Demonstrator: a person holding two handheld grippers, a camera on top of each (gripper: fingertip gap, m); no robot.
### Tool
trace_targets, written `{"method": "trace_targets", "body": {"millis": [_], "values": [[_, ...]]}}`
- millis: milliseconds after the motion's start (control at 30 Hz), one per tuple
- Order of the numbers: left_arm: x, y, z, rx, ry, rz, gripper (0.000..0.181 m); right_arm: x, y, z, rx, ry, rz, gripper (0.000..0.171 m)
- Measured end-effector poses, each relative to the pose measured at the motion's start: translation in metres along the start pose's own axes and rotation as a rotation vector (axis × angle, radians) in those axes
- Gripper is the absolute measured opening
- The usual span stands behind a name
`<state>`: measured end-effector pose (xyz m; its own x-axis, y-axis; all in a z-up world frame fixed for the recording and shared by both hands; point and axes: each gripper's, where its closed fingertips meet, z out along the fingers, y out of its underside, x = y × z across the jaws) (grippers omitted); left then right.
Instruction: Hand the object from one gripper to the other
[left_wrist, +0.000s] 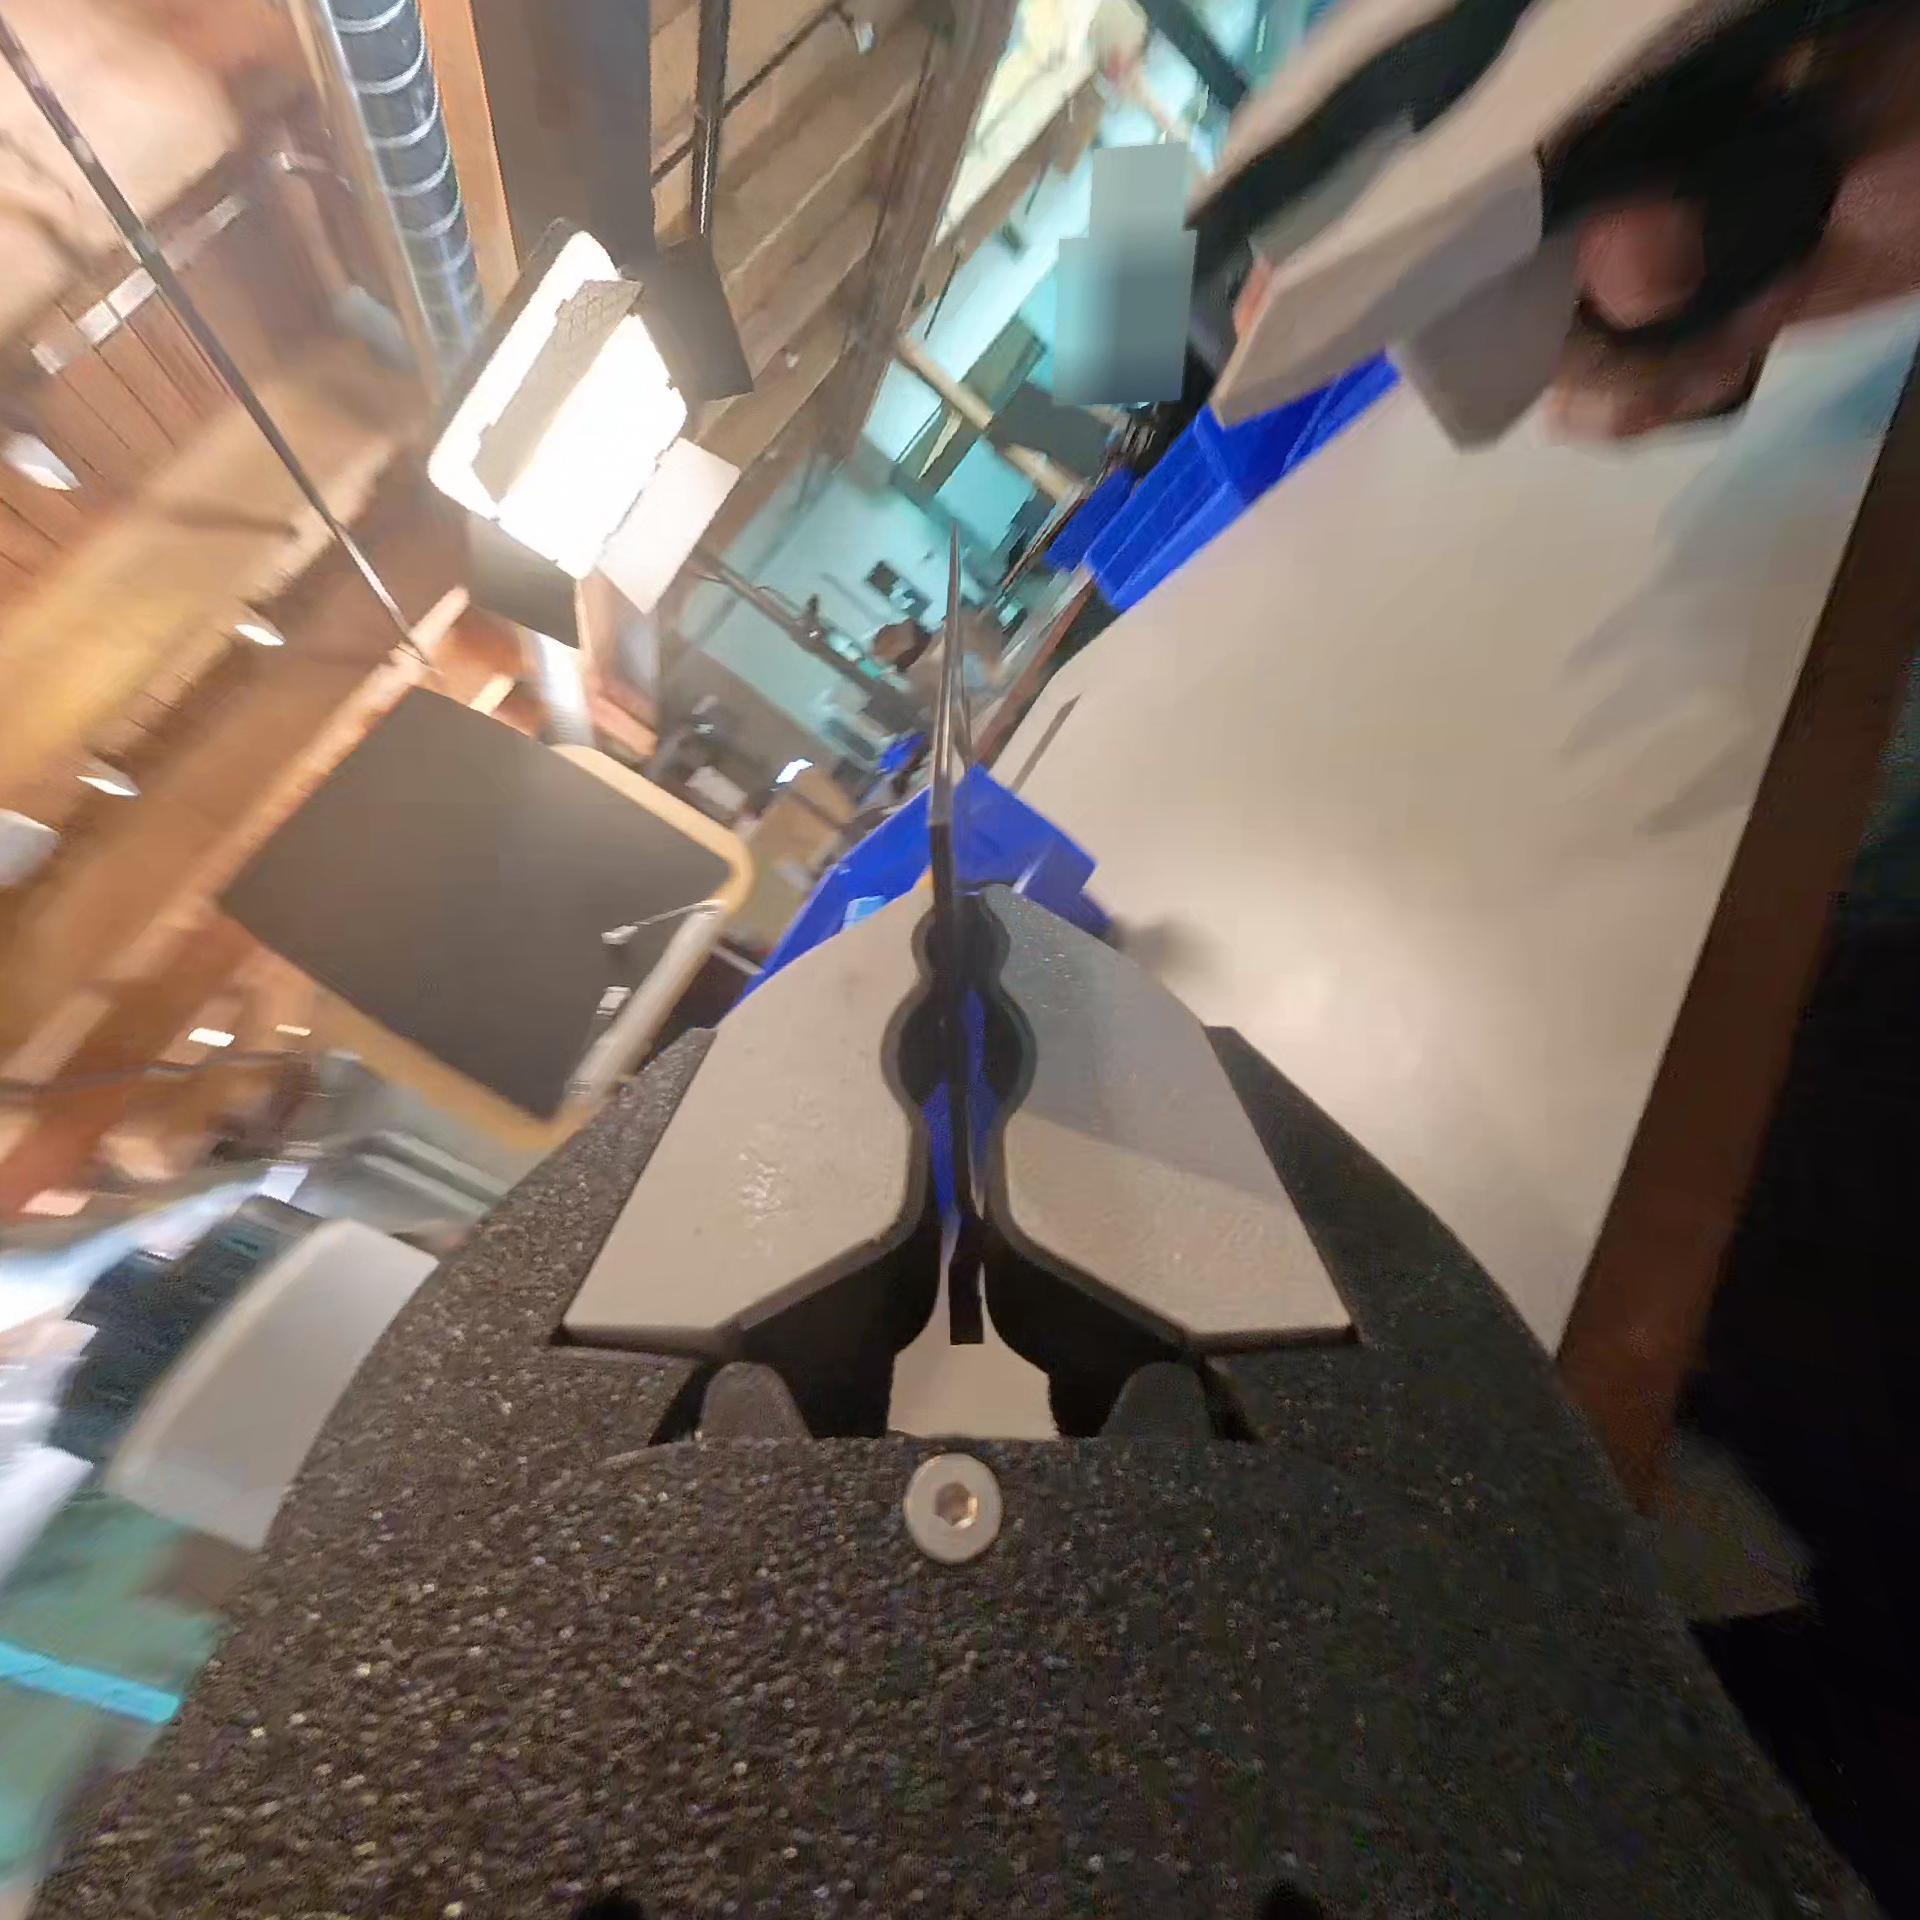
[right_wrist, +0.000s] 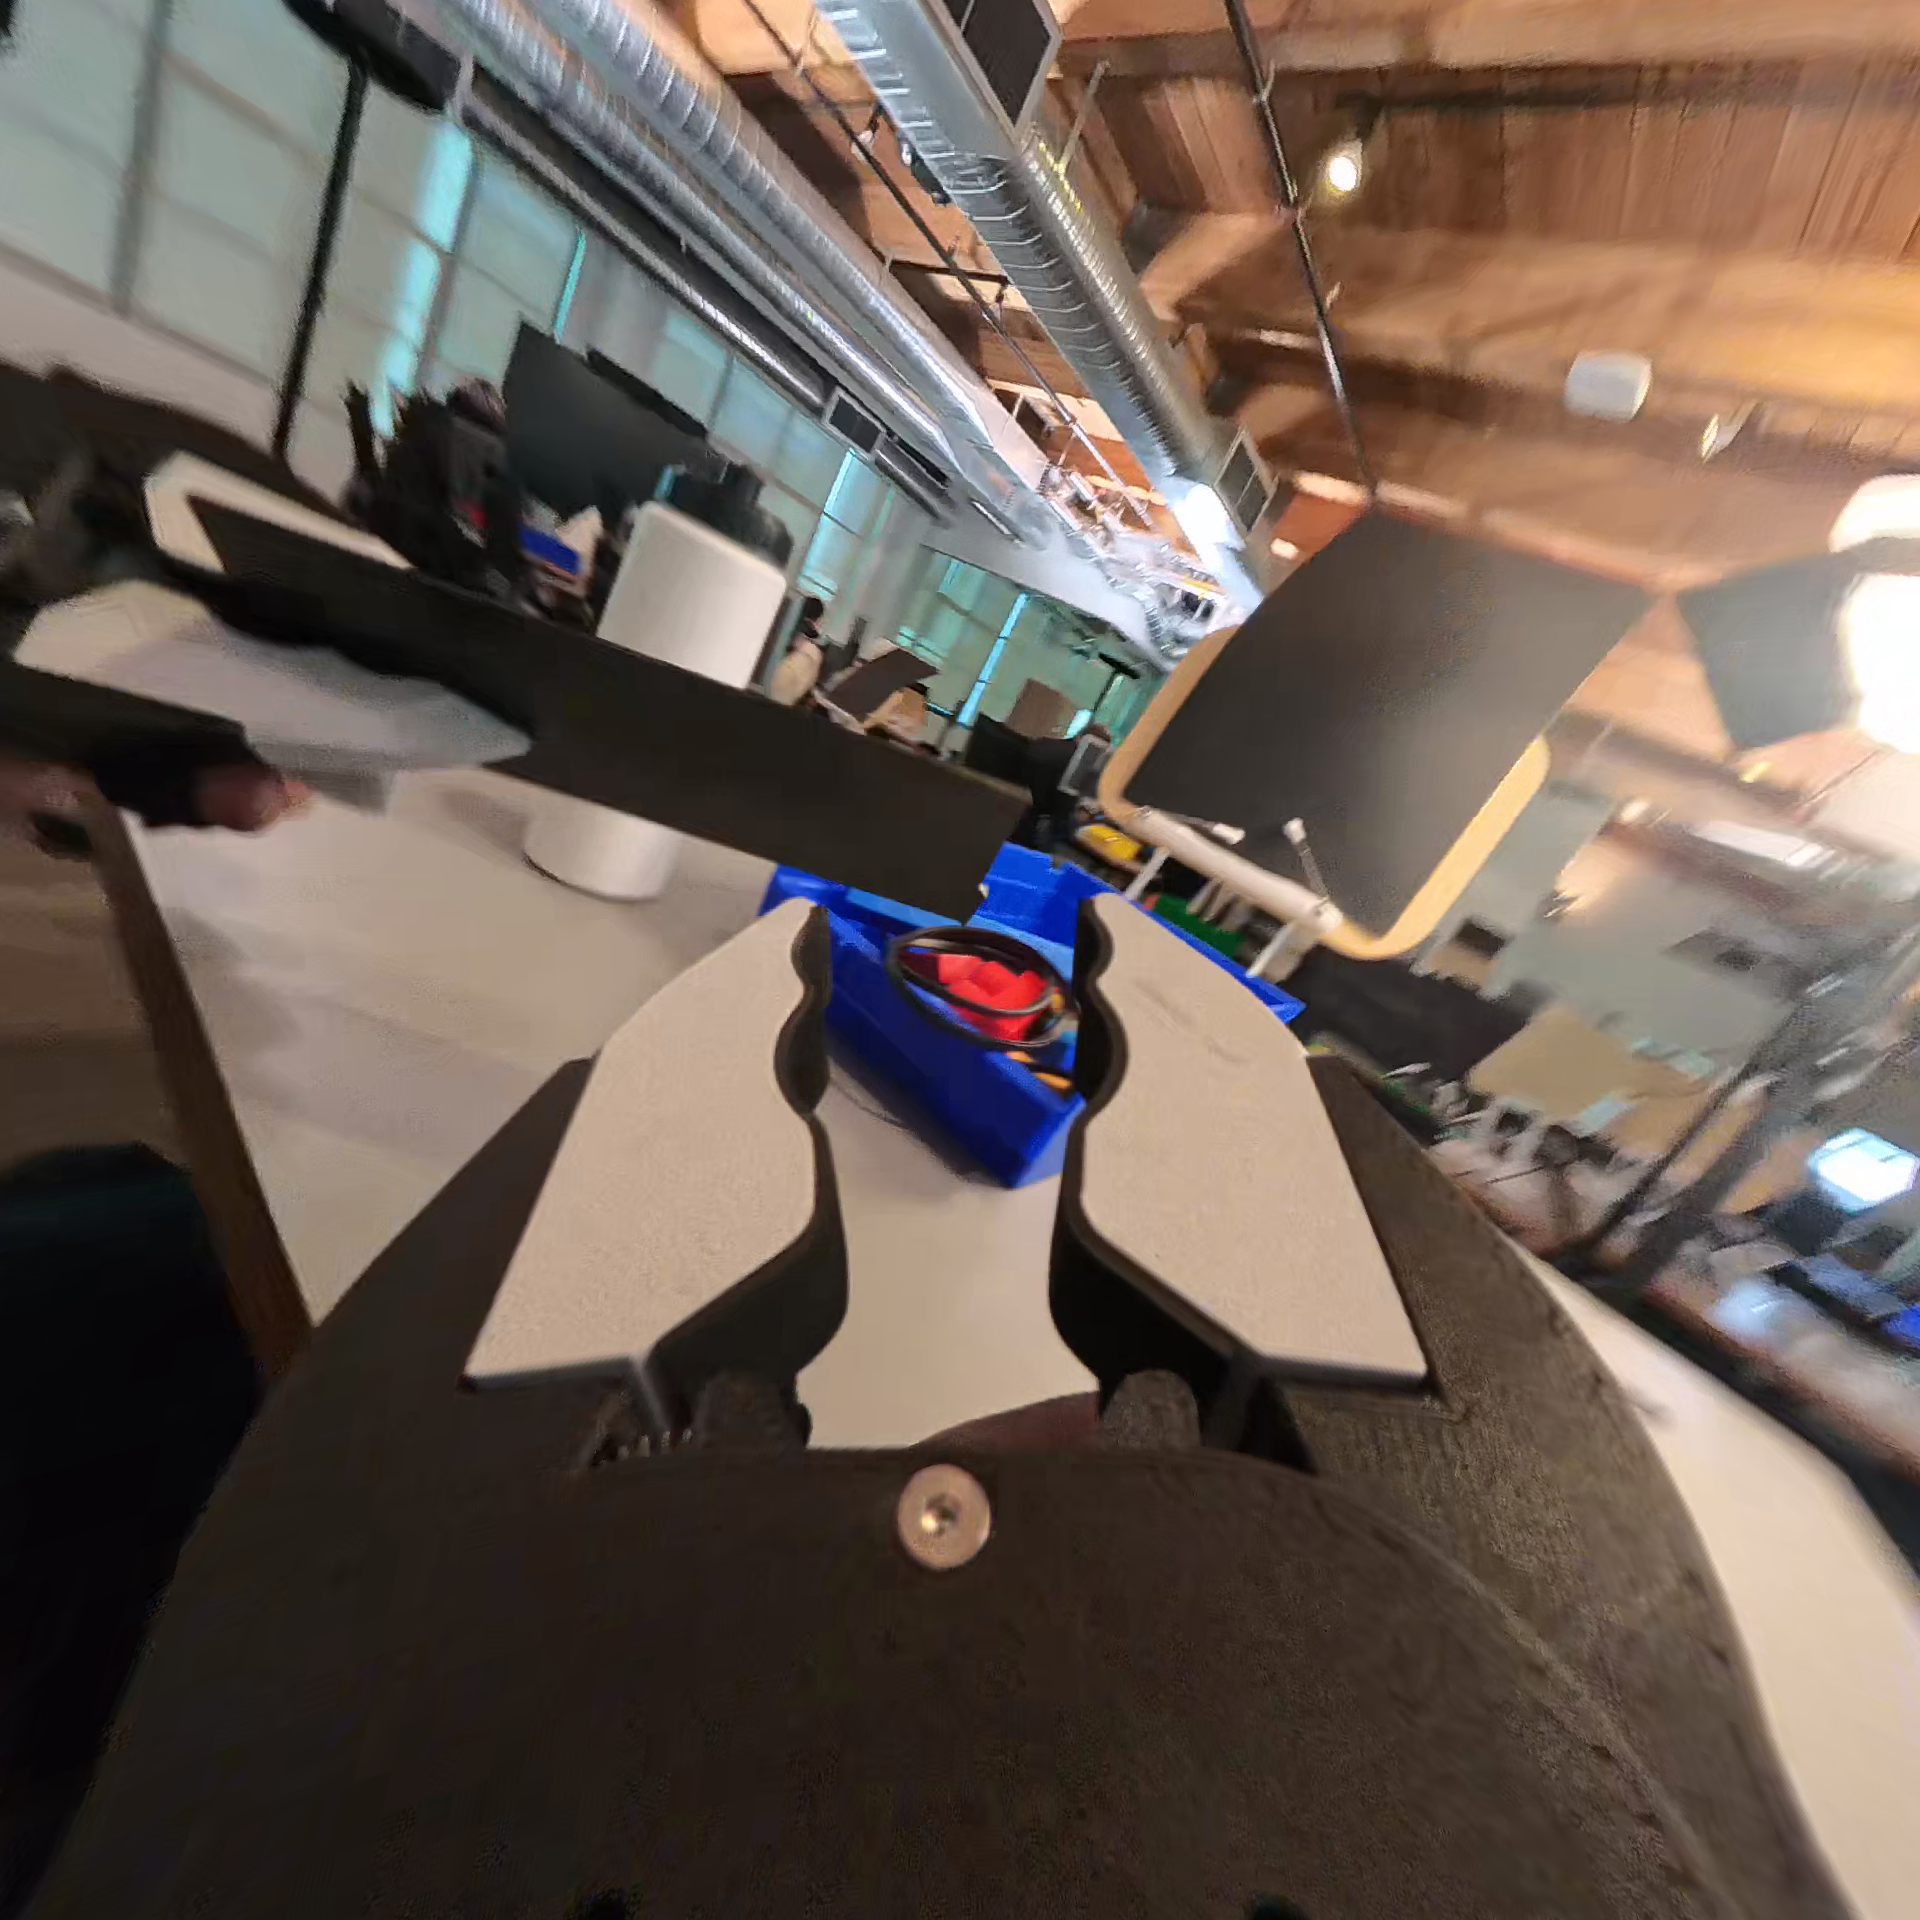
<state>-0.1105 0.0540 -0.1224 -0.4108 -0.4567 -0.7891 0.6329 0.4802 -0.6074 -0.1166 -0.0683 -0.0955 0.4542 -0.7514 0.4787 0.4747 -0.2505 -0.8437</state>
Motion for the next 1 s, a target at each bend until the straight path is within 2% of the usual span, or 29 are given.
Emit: {"method": "trace_targets", "body": {"millis": [133, 167, 233, 333, 400, 467, 500, 533, 567, 633, 700, 833, 1000], "values": [[0.017, 0.004, 0.008, -0.103, -0.036, 0.32, 0.002, -0.025, 0.004, 0.007, -0.056, 0.028, -0.346, 0.054], [0.022, 0.004, 0.01, -0.114, -0.032, 0.368, 0.002, -0.03, 0.006, 0.009, -0.071, 0.043, -0.427, 0.061], [0.028, 0.002, 0.012, -0.116, -0.027, 0.424, 0.002, -0.038, 0.009, 0.013, -0.102, 0.074, -0.585, 0.067], [0.03, -0.005, 0.011, -0.091, -0.039, 0.478, 0.002, -0.047, 0.017, 0.019, -0.15, 0.078, -0.678, 0.068], [0.037, -0.013, 0.008, -0.042, -0.022, 0.516, 0.002, -0.049, 0.019, 0.021, -0.16, 0.096, -0.701, 0.064], [0.046, -0.023, 0.005, 0.024, 0.018, 0.538, 0.003, -0.048, 0.02, 0.022, -0.166, 0.123, -0.714, 0.053], [0.049, -0.027, 0.003, 0.06, 0.035, 0.521, 0.003, -0.046, 0.021, 0.022, -0.176, 0.132, -0.712, 0.033], [0.046, -0.032, 0.001, 0.094, 0.022, 0.476, 0.007, -0.046, 0.024, 0.023, -0.196, 0.12, -0.695, 0.015], [0.04, -0.038, -0.001, 0.126, 0.002, 0.414, 0.015, -0.045, 0.028, 0.023, -0.22, 0.108, -0.654, 0.007], [0.021, -0.049, -0.008, 0.21, -0.045, 0.246, 0.036, -0.041, 0.033, 0.024, -0.255, 0.094, -0.53, 0.006], [-0.001, -0.058, -0.018, 0.295, -0.069, 0.046, 0.05, -0.038, 0.034, 0.024, -0.261, 0.062, -0.374, 0.005], [-0.023, -0.057, -0.026, 0.389, 0.007, -0.34, 0.054, -0.046, 0.019, 0.022, -0.196, -0.109, 0.053, 0.002], [-0.011, -0.052, -0.015, 0.356, 0.211, -0.676, 0.053, -0.076, -0.009, 0.012, -0.123, -0.448, 0.478, 0.002]]}}
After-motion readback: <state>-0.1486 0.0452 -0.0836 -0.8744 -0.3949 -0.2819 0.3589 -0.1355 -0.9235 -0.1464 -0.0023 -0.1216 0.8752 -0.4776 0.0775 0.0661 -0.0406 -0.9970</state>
